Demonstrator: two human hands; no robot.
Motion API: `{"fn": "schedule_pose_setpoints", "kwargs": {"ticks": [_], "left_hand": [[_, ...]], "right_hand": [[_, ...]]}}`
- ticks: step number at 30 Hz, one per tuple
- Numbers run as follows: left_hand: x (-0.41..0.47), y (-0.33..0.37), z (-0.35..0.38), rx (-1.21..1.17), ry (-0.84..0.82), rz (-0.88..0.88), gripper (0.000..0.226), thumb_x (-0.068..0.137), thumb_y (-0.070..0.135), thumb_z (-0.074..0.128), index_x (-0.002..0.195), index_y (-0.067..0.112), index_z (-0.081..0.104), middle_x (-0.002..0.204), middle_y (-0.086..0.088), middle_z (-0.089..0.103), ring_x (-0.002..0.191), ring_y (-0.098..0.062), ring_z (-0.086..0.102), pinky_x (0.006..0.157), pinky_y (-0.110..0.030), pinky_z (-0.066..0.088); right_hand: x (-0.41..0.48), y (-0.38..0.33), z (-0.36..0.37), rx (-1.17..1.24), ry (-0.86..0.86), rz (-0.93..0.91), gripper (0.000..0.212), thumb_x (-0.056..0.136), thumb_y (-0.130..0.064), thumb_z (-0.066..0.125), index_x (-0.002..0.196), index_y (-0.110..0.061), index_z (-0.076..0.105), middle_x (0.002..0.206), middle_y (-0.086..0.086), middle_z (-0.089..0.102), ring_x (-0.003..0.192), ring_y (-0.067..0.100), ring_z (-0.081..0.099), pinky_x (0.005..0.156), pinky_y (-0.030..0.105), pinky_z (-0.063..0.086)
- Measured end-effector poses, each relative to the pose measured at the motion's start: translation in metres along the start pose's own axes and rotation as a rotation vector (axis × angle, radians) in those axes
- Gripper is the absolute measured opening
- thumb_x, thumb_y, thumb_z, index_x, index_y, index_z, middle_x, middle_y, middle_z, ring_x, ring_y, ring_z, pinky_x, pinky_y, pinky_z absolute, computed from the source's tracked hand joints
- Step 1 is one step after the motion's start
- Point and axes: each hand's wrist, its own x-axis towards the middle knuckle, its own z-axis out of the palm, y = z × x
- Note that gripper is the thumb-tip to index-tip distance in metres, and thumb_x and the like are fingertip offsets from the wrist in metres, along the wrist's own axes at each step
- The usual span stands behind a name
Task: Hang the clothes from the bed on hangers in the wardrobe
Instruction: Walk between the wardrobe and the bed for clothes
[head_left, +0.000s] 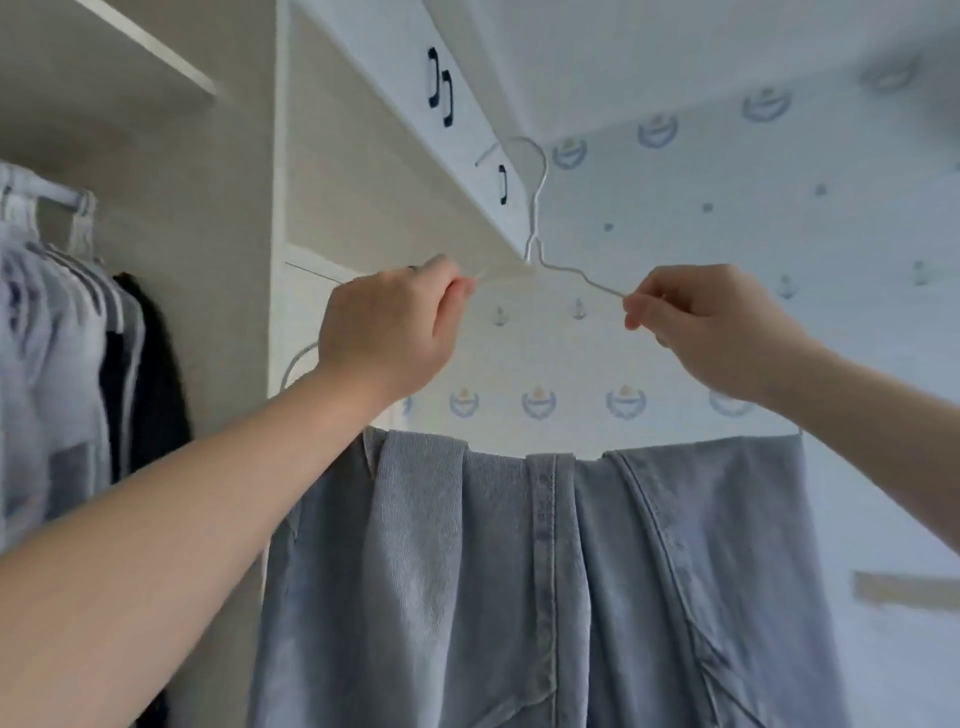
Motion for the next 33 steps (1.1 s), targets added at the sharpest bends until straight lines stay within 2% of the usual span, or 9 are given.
{"fn": "schedule_pose_setpoints", "kwargs": {"ticks": [4, 7, 12, 17, 22, 25, 27, 30, 33], "left_hand": [[0.006, 0.101, 0.064, -0.230, 0.008, 0.025, 0.038, 0.101, 0.037, 0.042, 0.077, 0.013, 0.058, 0.050, 0.004, 0.044, 0.043, -0.026, 0.044, 0.046, -0.024, 0.027], [0.008, 0.174, 0.109, -0.410, -0.045, 0.036, 0.044, 0.101, 0.043, 0.039, 0.069, 0.015, 0.049, 0.047, 0.008, 0.037, 0.039, -0.018, 0.039, 0.046, -0.021, 0.022], [0.002, 0.306, 0.171, -0.782, -0.187, 0.062, 0.046, 0.100, 0.051, 0.041, 0.062, 0.026, 0.036, 0.046, 0.009, 0.037, 0.041, -0.010, 0.037, 0.045, -0.024, 0.023], [-0.012, 0.454, 0.213, -1.137, -0.305, 0.191, 0.049, 0.100, 0.055, 0.037, 0.062, 0.023, 0.037, 0.047, 0.003, 0.043, 0.044, -0.018, 0.047, 0.046, -0.027, 0.029], [-0.031, 0.610, 0.218, -1.508, -0.410, 0.294, 0.050, 0.101, 0.049, 0.044, 0.061, 0.022, 0.034, 0.048, 0.003, 0.041, 0.045, -0.018, 0.042, 0.048, -0.032, 0.034], [-0.055, 0.697, 0.205, -1.708, -0.484, 0.378, 0.050, 0.102, 0.043, 0.050, 0.060, 0.023, 0.034, 0.048, 0.005, 0.038, 0.045, -0.017, 0.039, 0.050, -0.036, 0.037], [-0.076, 0.750, 0.195, -1.817, -0.549, 0.454, 0.052, 0.101, 0.047, 0.049, 0.061, 0.017, 0.039, 0.049, 0.003, 0.041, 0.046, -0.016, 0.040, 0.052, -0.036, 0.037], [-0.112, 0.815, 0.178, -1.955, -0.646, 0.565, 0.053, 0.101, 0.047, 0.050, 0.060, 0.015, 0.039, 0.052, 0.004, 0.041, 0.049, -0.012, 0.038, 0.054, -0.031, 0.031], [-0.147, 0.867, 0.162, -2.012, -0.744, 0.659, 0.050, 0.101, 0.045, 0.052, 0.063, 0.013, 0.047, 0.056, 0.002, 0.047, 0.055, -0.017, 0.045, 0.057, -0.034, 0.033]], "right_hand": [[-0.048, 0.066, -0.073, -0.192, -0.020, 0.129, 0.025, 0.096, -0.031, 0.053, 0.076, -0.022, 0.065, 0.056, 0.005, 0.053, 0.047, 0.019, 0.042, 0.052, 0.029, 0.035], [-0.087, 0.111, -0.123, -0.314, -0.040, 0.242, 0.026, 0.096, -0.034, 0.053, 0.075, -0.023, 0.064, 0.057, 0.005, 0.054, 0.047, 0.019, 0.042, 0.051, 0.028, 0.035], [-0.165, 0.174, -0.196, -0.479, -0.050, 0.458, 0.029, 0.097, -0.036, 0.051, 0.074, -0.024, 0.062, 0.055, -0.003, 0.051, 0.047, 0.017, 0.042, 0.050, 0.028, 0.037], [-0.251, 0.214, -0.266, -0.691, -0.046, 0.665, 0.030, 0.096, -0.039, 0.050, 0.071, -0.024, 0.059, 0.060, -0.004, 0.056, 0.053, 0.017, 0.050, 0.052, 0.030, 0.041], [-0.342, 0.219, -0.332, -0.851, -0.023, 0.924, 0.032, 0.099, -0.032, 0.051, 0.073, -0.015, 0.060, 0.053, -0.005, 0.050, 0.038, 0.002, 0.038, 0.043, 0.014, 0.033], [-0.402, 0.213, -0.362, -0.943, 0.007, 1.107, 0.033, 0.099, -0.032, 0.052, 0.073, -0.012, 0.060, 0.056, -0.003, 0.051, 0.044, 0.006, 0.041, 0.050, 0.025, 0.036], [-0.444, 0.209, -0.377, -0.983, 0.034, 1.218, 0.032, 0.097, -0.032, 0.054, 0.070, -0.016, 0.058, 0.060, -0.002, 0.054, 0.054, 0.015, 0.047, 0.058, 0.032, 0.040], [-0.501, 0.202, -0.386, -1.017, 0.067, 1.377, 0.033, 0.097, -0.037, 0.054, 0.069, -0.020, 0.055, 0.059, -0.002, 0.053, 0.053, 0.017, 0.047, 0.058, 0.035, 0.045], [-0.553, 0.199, -0.386, -1.049, 0.124, 1.492, 0.032, 0.094, -0.041, 0.055, 0.070, -0.021, 0.055, 0.057, -0.003, 0.053, 0.053, 0.017, 0.045, 0.059, 0.039, 0.047]]}}
